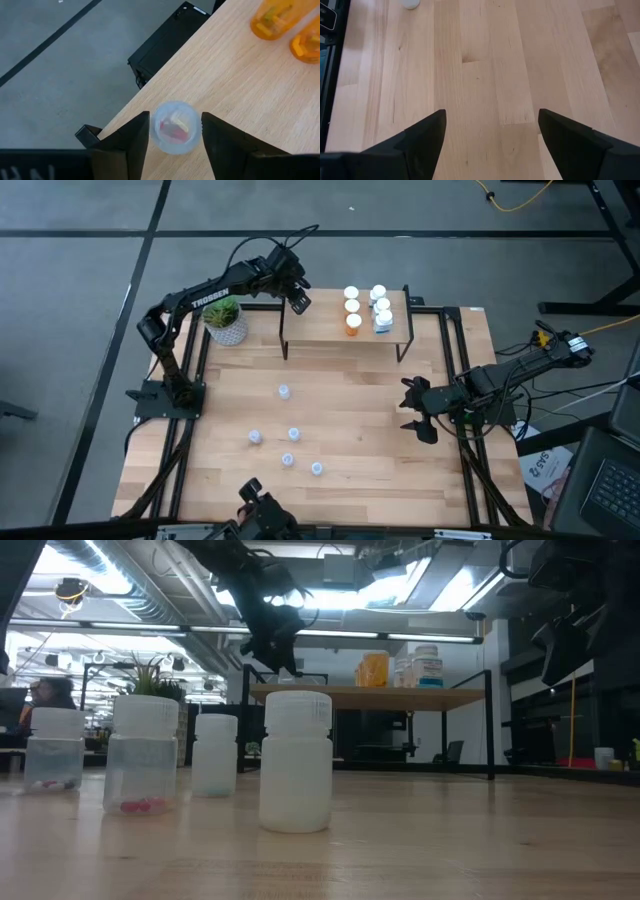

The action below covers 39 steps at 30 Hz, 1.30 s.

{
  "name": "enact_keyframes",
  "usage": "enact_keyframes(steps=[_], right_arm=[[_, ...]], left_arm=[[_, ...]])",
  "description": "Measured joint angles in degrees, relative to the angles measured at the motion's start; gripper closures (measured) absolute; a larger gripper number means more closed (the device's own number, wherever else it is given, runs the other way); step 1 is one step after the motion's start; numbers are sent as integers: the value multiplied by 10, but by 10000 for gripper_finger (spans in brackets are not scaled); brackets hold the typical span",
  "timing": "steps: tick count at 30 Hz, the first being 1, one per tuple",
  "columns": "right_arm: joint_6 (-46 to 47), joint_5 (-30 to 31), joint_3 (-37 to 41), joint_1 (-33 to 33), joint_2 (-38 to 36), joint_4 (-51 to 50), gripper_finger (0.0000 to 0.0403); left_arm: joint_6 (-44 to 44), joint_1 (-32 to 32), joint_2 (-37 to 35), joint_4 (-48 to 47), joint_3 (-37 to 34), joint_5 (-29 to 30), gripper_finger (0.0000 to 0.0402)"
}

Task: Pick and place medicine bottles onto shelf by color
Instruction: Put the top transparent pill bottle on the shelf, then put the bottom transparent pill bottle on the shelf aligned with the other transparent pill bottle

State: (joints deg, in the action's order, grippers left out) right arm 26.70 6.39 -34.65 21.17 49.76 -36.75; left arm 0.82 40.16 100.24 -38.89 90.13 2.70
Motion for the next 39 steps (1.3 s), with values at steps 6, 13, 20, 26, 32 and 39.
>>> enact_keyframes(steps=[6, 13, 20, 26, 32, 39], right_arm=[[0, 0, 0, 0, 0, 0, 85], [0, 0, 0, 0, 0, 0, 85], [2, 0, 0, 0, 0, 0, 85], [18, -1, 0, 0, 0, 0, 85], [32, -5, 0, 0, 0, 0, 85], [31, -5, 0, 0, 0, 0, 85]], left_arm=[[0, -1, 0, 11, 11, 0, 229], [-14, -12, -1, -11, 89, 1, 228], [18, -70, -1, -231, 184, -26, 228], [82, -179, -1, -447, 196, -33, 228], [124, -335, -1, -508, 189, -37, 230], [231, -515, -1, -488, 180, 36, 231]])
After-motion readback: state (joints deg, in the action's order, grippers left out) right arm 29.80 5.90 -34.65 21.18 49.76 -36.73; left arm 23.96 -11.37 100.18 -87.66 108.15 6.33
